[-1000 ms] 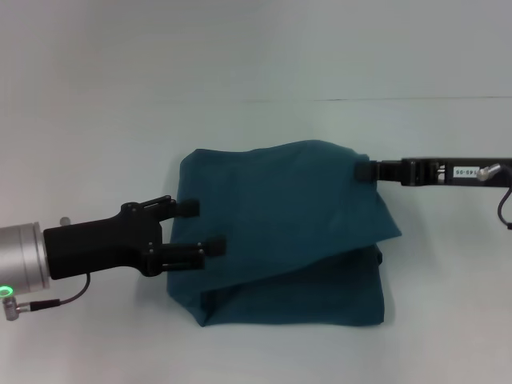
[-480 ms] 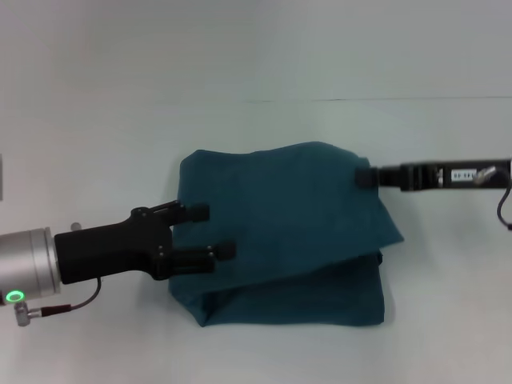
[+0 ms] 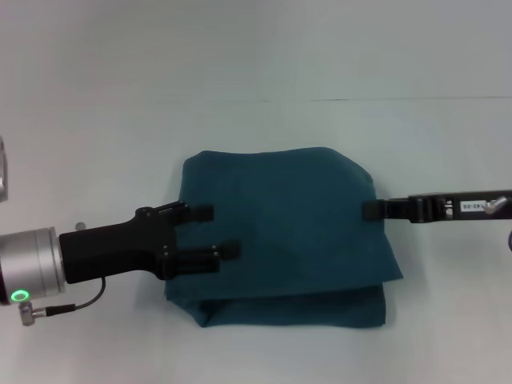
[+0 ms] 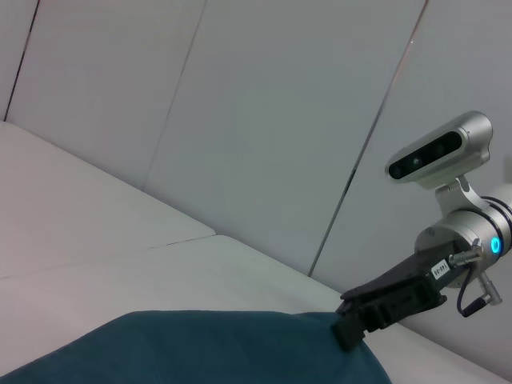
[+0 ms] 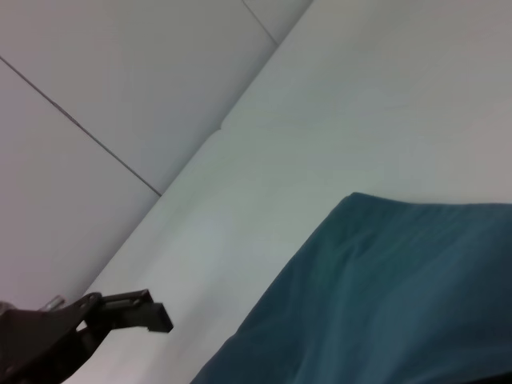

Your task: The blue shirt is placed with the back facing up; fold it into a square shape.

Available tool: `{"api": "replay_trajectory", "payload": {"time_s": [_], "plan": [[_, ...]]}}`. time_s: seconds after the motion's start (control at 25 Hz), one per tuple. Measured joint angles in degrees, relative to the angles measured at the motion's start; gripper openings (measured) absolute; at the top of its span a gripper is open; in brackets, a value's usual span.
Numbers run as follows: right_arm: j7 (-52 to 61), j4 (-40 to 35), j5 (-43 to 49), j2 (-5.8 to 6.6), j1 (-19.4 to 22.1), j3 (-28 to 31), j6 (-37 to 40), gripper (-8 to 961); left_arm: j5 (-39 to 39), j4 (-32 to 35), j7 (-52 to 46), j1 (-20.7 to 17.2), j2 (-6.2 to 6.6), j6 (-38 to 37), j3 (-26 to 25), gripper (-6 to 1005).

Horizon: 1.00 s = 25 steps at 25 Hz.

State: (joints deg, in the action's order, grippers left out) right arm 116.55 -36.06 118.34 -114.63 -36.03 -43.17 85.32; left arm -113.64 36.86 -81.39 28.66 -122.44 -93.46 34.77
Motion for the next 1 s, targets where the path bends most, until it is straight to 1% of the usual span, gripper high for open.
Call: {"api": "replay_trajectory", "payload": {"time_s": [0.24,0.6,0.72,0.8,1.0], "plan": [[0.87,0.15,0.04,0.84,1.20,-0.27,0.15,88,0.00,-0.23,0.00,0.25,-0.43,0.02,0.28,911],[1.54,0.49,3.72,0.76,1.32,-0.37,-0.55,96,0.00,-0.22,0.00,0.46,-0.55,0.01,0.39,911],[2.60,0.45,4.39,1.13,1.75,0.38,-0.74,98,0.00,-0.21,0.00,0.53,-0.53,0.03,0.39,910],[3.51,0.14,4.40,1.64,2.35,1.71,-1.28,100,0.00,-0.21,0.00,0.58,-0.52,0.06,0.39,910],[4.80,0.21,4.42,3.94,3.01,4.37,-2.71,247,0.00,-0.21,0.00,0.93,-0.46,0.12,0.29,910]]}}
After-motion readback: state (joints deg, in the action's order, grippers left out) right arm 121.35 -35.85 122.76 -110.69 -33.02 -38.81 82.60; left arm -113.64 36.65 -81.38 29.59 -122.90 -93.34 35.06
